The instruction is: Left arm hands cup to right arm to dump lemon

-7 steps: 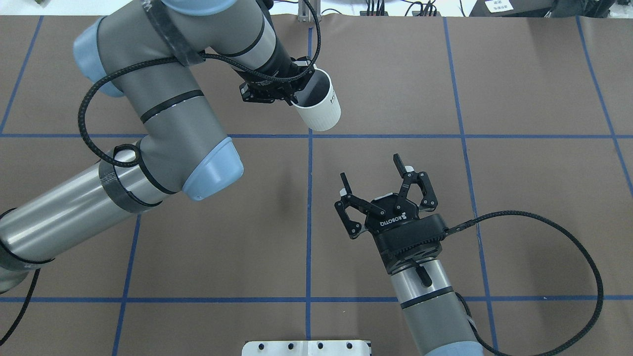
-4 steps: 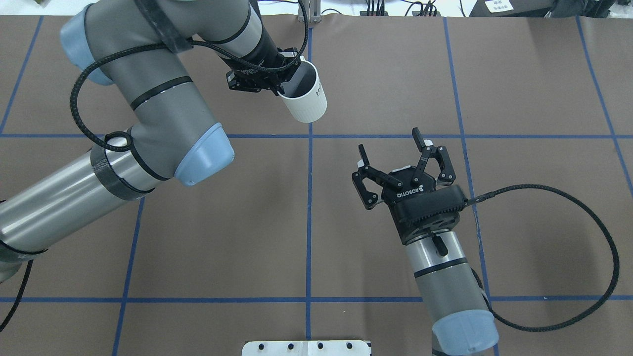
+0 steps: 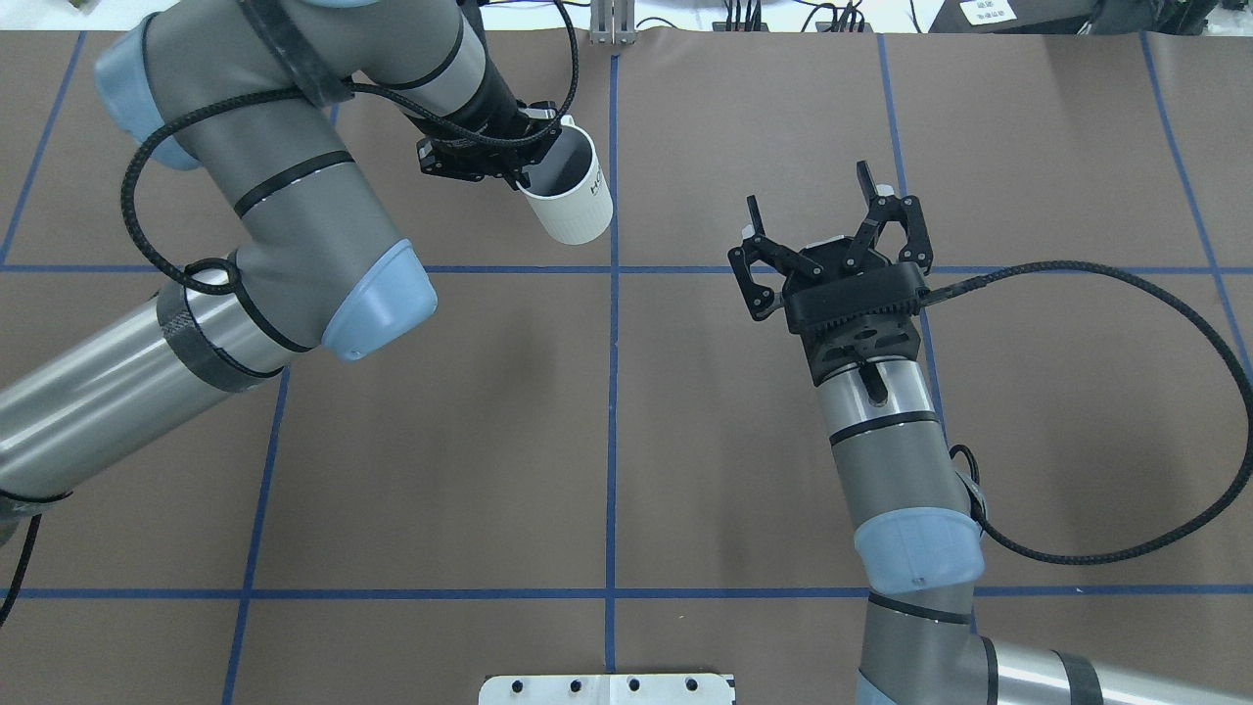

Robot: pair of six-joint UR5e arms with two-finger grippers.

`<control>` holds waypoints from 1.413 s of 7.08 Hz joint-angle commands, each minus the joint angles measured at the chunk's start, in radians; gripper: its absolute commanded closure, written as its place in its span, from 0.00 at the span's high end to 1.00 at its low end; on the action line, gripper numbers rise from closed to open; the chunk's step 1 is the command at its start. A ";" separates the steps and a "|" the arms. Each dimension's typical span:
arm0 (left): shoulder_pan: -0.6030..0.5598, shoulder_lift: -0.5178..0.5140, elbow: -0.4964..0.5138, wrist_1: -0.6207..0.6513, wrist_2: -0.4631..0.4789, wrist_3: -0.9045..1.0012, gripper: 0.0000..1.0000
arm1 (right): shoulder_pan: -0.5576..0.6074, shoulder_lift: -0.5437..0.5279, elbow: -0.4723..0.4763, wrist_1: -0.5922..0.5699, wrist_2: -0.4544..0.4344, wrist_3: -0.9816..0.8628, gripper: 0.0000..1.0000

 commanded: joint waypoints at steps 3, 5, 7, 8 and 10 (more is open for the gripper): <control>-0.017 0.076 -0.028 0.000 -0.002 0.030 0.00 | 0.092 0.023 0.000 -0.166 -0.001 0.002 0.97; -0.017 0.146 -0.088 0.001 -0.002 0.090 0.00 | 0.095 0.057 0.000 -0.216 -0.001 0.009 0.98; -0.053 0.301 -0.203 0.001 -0.017 0.232 0.00 | 0.106 0.067 0.003 -0.391 -0.001 0.009 0.98; -0.078 0.335 -0.222 0.000 -0.048 0.252 0.00 | 0.109 0.073 0.001 -0.395 0.000 0.009 0.98; -0.113 0.459 -0.287 0.000 -0.053 0.382 0.00 | 0.137 0.080 0.003 -0.536 0.009 0.008 0.97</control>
